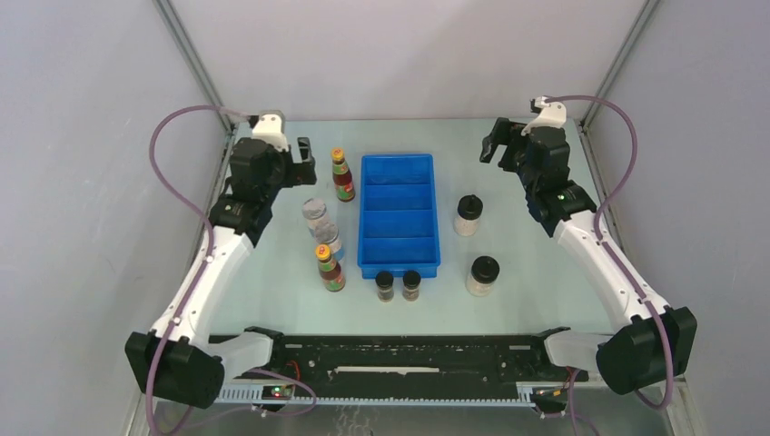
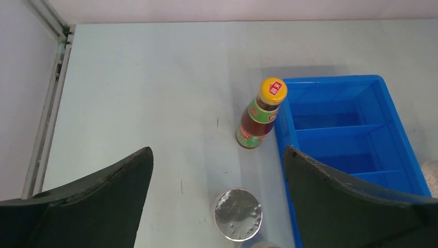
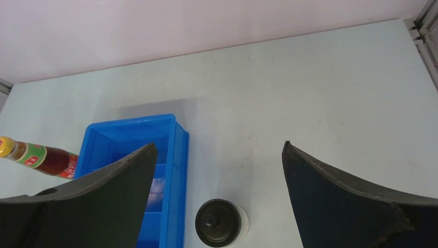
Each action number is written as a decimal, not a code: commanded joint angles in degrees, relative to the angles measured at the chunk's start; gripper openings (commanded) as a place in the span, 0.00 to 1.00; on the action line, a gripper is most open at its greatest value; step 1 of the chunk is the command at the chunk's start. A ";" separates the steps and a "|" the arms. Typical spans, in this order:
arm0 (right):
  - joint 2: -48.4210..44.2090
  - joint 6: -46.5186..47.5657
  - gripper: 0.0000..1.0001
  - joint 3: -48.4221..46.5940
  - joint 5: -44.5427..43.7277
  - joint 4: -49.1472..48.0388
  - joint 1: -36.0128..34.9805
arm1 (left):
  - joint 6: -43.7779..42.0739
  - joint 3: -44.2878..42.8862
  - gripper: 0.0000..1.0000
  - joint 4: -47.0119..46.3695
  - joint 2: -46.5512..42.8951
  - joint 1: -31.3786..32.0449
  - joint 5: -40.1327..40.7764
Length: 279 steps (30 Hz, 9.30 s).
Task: Organize the condiment bottles
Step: Pick up the bottle from the center of the board, then place the bottle in the storage box.
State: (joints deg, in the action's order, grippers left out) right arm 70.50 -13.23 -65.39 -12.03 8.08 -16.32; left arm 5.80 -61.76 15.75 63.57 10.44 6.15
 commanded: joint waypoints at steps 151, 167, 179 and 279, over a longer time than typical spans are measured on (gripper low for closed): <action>-2.10 0.32 1.00 -0.21 -0.16 -1.28 -3.37 | -4.81 -31.69 0.00 -8.38 22.87 11.62 3.41; -4.21 0.14 1.00 1.79 -1.24 -1.84 -2.98 | -5.62 -35.59 0.00 -6.56 25.79 16.11 4.22; -4.63 -0.03 1.00 2.92 -0.73 -2.34 -1.67 | -5.45 -37.92 0.00 -6.76 30.12 18.43 4.09; 2.45 0.49 1.00 3.51 1.22 -4.52 0.53 | 0.29 -17.28 0.00 -30.25 39.74 15.93 -1.63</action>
State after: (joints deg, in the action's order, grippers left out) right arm 73.10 -13.15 -61.87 -10.15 6.04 -15.46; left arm 5.15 -80.12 -5.98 104.86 26.55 5.21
